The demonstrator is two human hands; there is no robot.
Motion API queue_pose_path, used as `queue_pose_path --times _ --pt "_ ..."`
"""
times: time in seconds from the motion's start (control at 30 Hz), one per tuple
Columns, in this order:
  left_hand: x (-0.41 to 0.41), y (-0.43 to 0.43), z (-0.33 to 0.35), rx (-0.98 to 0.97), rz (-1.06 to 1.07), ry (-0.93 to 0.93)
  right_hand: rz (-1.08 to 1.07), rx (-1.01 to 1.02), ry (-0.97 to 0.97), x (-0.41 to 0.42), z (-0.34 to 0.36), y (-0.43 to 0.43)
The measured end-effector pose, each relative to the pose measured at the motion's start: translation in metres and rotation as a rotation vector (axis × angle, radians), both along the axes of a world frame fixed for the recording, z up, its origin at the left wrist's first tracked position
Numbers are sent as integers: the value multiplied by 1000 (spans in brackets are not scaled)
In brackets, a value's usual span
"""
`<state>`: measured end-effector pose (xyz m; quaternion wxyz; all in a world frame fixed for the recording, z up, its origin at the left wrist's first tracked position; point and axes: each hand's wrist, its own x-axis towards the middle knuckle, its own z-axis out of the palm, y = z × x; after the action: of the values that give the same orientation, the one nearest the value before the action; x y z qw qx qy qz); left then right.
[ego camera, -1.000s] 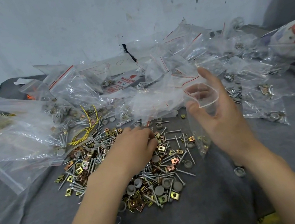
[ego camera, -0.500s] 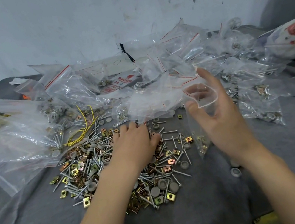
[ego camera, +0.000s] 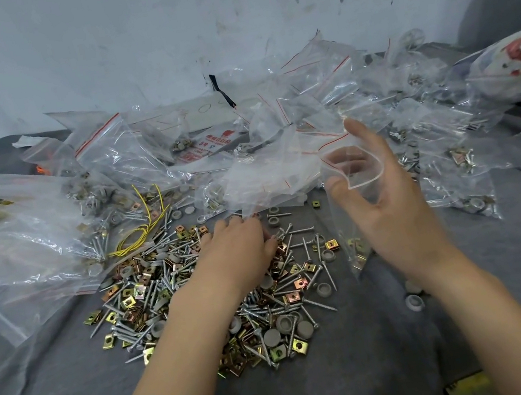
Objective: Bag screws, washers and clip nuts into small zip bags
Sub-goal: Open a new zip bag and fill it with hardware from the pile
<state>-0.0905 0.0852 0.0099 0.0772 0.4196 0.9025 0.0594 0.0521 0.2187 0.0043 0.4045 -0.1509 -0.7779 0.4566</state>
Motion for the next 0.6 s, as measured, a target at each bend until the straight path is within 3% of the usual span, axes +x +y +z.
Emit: queue_pose_path --times 0.6 --pt "-3 -1 0 -58 -76 41 0 4 2 -2 -3 2"
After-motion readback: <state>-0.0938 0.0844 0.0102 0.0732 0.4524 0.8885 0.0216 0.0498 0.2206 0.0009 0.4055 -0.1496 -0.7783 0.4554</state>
